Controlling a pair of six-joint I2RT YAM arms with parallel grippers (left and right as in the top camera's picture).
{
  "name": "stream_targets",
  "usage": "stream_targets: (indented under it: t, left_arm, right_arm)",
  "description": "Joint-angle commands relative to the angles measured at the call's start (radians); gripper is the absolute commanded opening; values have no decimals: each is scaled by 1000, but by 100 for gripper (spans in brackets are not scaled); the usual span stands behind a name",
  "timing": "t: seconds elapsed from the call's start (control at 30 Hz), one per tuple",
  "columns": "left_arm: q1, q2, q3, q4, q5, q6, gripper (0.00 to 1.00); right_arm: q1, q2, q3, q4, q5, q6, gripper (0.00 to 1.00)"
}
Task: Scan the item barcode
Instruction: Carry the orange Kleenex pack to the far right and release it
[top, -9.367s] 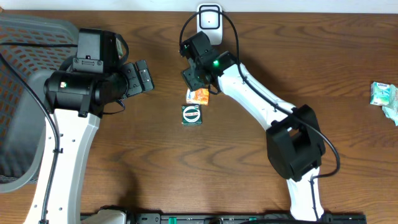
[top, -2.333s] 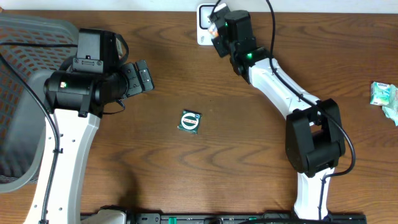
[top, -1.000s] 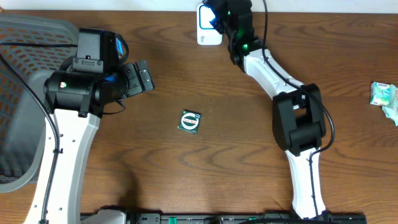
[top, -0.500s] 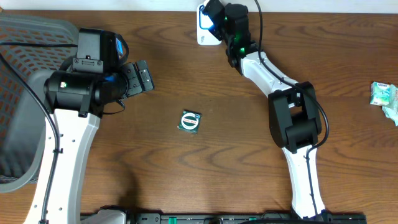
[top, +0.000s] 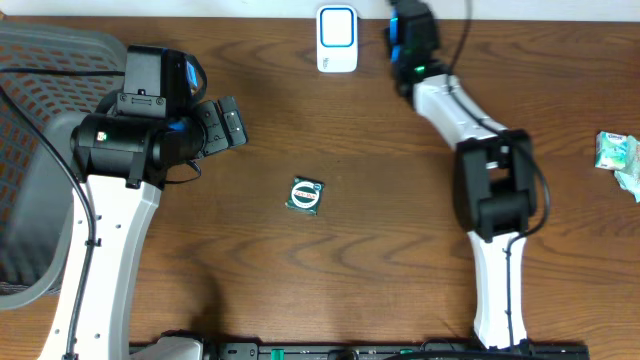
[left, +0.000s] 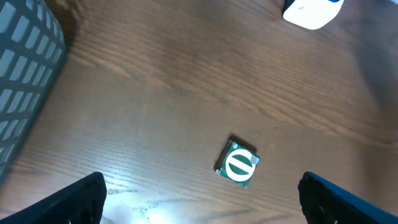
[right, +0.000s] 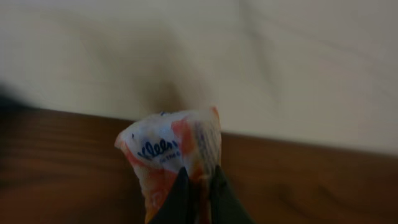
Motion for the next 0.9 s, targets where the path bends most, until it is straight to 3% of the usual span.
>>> stream_targets:
  t: [0.0, 0.33, 0.7, 0.73, 0.87]
  left_arm:
    - [4, 0, 12, -3, -6, 6, 98]
    - [4, 0, 12, -3, -6, 6, 98]
    - [4, 0, 12, -3, -6, 6, 98]
    - [4, 0, 12, -3, -6, 6, 98]
    - [4, 0, 12, -3, -6, 6, 98]
  right_arm:
    - [-83, -109, 15, -77, 114, 132, 1]
    - [-330, -167, 14, -417, 298, 143, 1]
    - [-573, -166, 14, -622, 66, 144, 1]
    - [-584, -166, 14, -631, 39, 144, 7]
    - [-627, -166, 12, -653, -95, 144, 81]
